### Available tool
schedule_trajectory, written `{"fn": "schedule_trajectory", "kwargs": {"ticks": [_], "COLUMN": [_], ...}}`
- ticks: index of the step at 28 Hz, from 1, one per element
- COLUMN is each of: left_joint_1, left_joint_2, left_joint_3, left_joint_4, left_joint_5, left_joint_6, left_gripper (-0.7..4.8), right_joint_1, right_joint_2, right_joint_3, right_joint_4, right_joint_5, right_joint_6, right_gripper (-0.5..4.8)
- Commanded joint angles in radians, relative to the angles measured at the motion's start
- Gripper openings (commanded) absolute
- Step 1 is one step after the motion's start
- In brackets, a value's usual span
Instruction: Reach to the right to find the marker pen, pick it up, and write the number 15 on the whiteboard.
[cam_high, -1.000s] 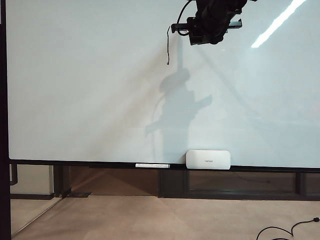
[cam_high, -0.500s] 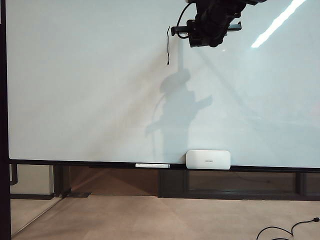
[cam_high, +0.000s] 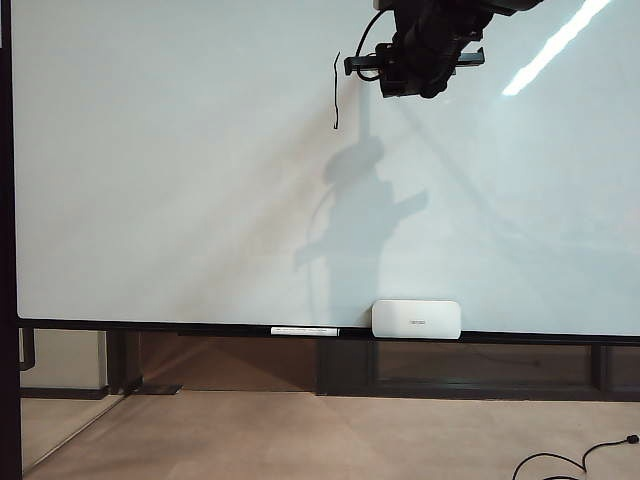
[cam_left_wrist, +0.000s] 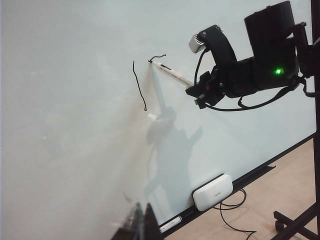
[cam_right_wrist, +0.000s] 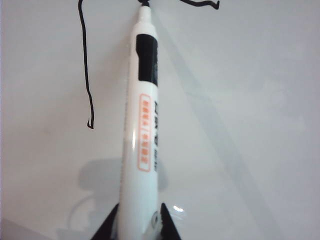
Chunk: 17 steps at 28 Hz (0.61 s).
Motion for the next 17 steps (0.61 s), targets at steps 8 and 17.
{"fn": "schedule_trajectory", "kwargs": {"ticks": [8, 17], "left_joint_1": [0.001, 0.0], "left_joint_2": [-0.002, -0.001], "left_joint_3": [0.005, 0.005], "left_joint_4": [0.005, 0.005], "left_joint_5": [0.004, 0.004], "left_joint_6": [0.004, 0.004], "left_gripper": [-0.05, -0.05], "right_joint_1": [-0.009, -0.011], "right_joint_2": [-0.005, -0.002], "right_joint_3": [0.006, 0.006], "right_joint_4": [0.039, 0.016], "right_joint_5": [-0.021, -0.024], "right_joint_6": [0.009, 0.009], "right_gripper": [-0.03, -0.02]}}
